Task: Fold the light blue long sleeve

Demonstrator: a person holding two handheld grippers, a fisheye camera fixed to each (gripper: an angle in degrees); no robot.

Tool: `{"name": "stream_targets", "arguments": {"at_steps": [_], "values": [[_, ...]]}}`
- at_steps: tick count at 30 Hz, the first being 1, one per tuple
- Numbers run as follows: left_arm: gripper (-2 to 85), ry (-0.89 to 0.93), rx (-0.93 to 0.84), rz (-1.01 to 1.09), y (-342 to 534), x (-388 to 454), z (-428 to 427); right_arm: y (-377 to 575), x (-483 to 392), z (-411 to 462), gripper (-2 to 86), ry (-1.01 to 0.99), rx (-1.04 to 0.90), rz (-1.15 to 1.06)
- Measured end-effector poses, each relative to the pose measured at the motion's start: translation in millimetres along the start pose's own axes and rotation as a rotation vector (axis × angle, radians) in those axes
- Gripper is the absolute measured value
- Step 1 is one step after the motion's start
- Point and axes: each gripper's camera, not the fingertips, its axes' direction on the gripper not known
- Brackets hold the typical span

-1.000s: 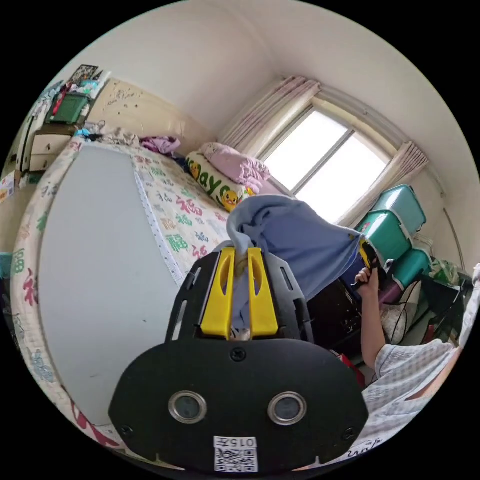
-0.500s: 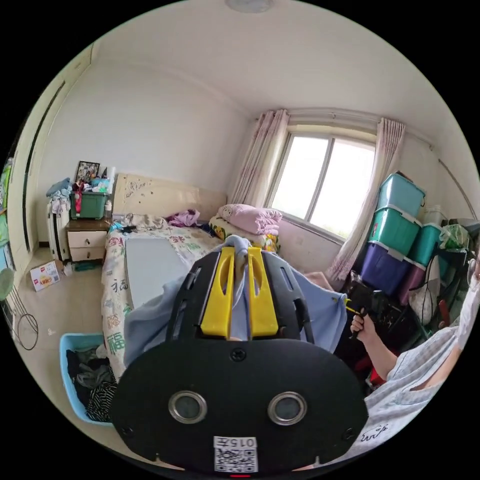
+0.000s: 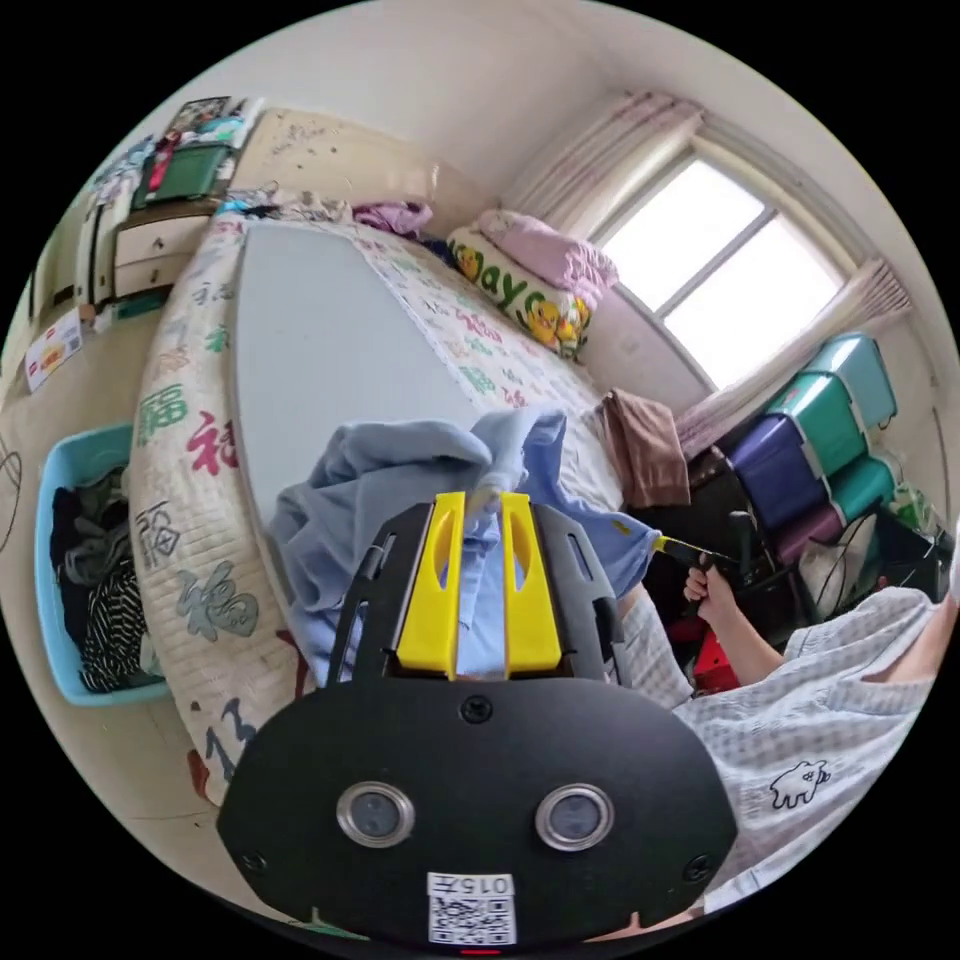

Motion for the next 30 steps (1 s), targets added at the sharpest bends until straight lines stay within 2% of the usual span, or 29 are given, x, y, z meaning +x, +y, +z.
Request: {"name": "stream_targets", "arguments": {"at_steps": [3, 5, 10, 13, 16, 19, 22, 25, 27, 30], "values": [[7.2, -0.119, -0.029, -0.035, 22.2, -28.1, -18.9, -45.6, -48.1, -25.0, 3.2, 0.073, 0.131, -0.149], [8.6, -0.143, -0.068, -0.07, 28.4, -46.2, -17.8, -80.4, -90.3, -22.1, 4.2, 0.026, 0.15, -0.313], [11.9, -0.091, -0.098, -0.123, 31.0, -85.2, 7.3, -185.2, -251.5, 53.3, 10.8, -0.292, -0.073, -0.768], [11.6, -0.021, -0.128, -0.192, 31.8, -107.8, 28.7, -211.9, -343.3, 104.4, 11.5, -0.299, -0.22, -0.99], [8.2, 0.034, -0.118, -0.219, 32.3, -114.8, 43.7, -229.1, -401.1, 157.1, 12.5, -0.299, -0.414, -1.08], [1.2, -0.003, -0.057, -0.023, 35.2, -79.9, 36.2, -237.0, -429.9, 173.9, 13.6, -0.328, -0.54, -1.101], [-0.1, -0.148, -0.052, 0.244, 49.1, -35.6, 29.1, -249.3, -437.8, 161.3, 13.7, -0.254, -0.53, -1.105], [-0.5, -0.096, -0.041, 0.404, 66.6, -12.1, 24.8, -265.9, -448.1, 144.5, 13.6, -0.237, -0.563, -1.127], [-0.6, -0.027, -0.034, 0.448, 75.5, -3.3, 22.0, -269.3, -462.1, 135.8, 13.8, -0.22, -0.58, -1.172], [-0.6, -0.039, -0.073, 0.468, 90.7, 4.7, 25.0, -259.6, -495.7, 131.7, 14.0, -0.151, -0.625, -1.329]]}}
